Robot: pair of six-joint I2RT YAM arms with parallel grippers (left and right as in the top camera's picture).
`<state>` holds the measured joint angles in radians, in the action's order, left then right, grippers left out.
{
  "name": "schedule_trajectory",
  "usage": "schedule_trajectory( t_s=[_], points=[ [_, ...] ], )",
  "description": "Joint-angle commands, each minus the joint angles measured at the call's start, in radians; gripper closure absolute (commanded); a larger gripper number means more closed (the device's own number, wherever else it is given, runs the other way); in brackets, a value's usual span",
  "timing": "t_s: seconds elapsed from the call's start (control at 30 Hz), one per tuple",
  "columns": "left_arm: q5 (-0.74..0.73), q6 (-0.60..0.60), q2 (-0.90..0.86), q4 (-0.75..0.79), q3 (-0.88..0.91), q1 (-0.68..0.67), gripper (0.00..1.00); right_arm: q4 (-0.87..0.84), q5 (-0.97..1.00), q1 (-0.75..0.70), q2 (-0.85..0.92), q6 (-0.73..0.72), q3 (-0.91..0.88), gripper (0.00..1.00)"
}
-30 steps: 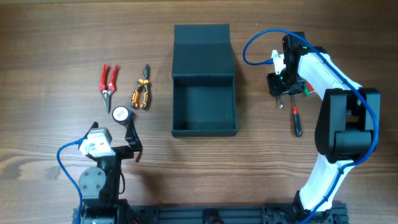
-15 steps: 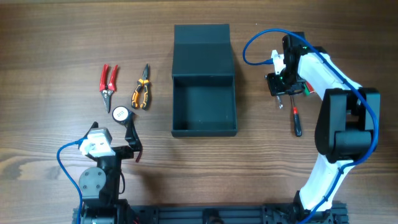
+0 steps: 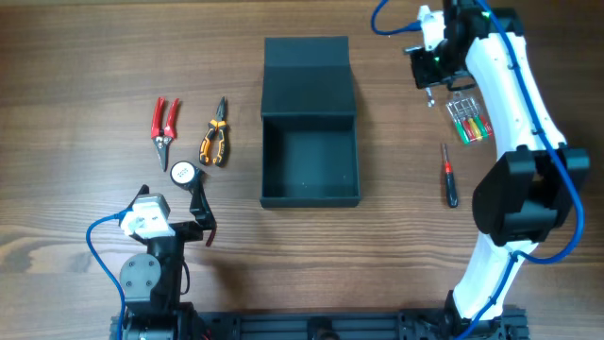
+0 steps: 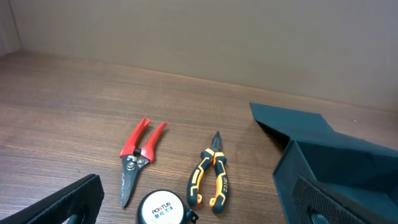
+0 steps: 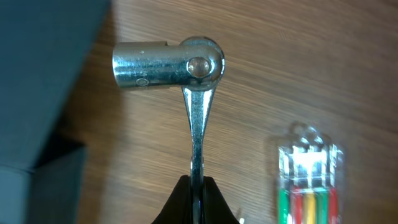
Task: Pack container
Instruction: 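Carry the wrench into the green box with the right gripper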
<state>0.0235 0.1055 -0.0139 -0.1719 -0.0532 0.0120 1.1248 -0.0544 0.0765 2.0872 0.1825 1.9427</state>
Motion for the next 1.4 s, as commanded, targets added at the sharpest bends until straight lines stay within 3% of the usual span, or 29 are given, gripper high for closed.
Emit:
schedule_trajectory(
  t_s=[0.0,0.2,0.47,0.73,1.07,1.33,1.37],
  points=[
    [-0.016,-0.023,0.007,0.003,0.005,-0.008,0.0,0.023,-0.051,0.092,-0.008,0.027,0.048,0.96],
    [-0.015,-0.023,0.007,0.003,0.005,-0.008,0.0,0.06,-0.051,0.294,-0.07,-0.06,0.048,0.96],
    [-0.016,-0.023,0.007,0.003,0.005,-0.008,0.0,0.225,-0.05,0.412,-0.145,-0.396,0.043,0.96],
    [-0.016,-0.023,0.007,0.003,0.005,-0.008,0.0,0.182,0.067,0.533,-0.145,-0.652,-0.055,0.96],
    [-0.016,-0.023,0.007,0.003,0.005,-0.008,0.0,-0.08,0.028,0.535,-0.145,-0.709,-0.48,0.96],
    [-0.016,-0.023,0.007,0.003,0.005,-0.008,0.0,-0.153,0.029,0.534,-0.145,-0.708,-0.497,0.95],
    [-0.015,-0.023,0.007,0.004,0.005,-0.008,0.0,-0.165,0.028,0.534,-0.145,-0.708,-0.497,0.76]
  ],
)
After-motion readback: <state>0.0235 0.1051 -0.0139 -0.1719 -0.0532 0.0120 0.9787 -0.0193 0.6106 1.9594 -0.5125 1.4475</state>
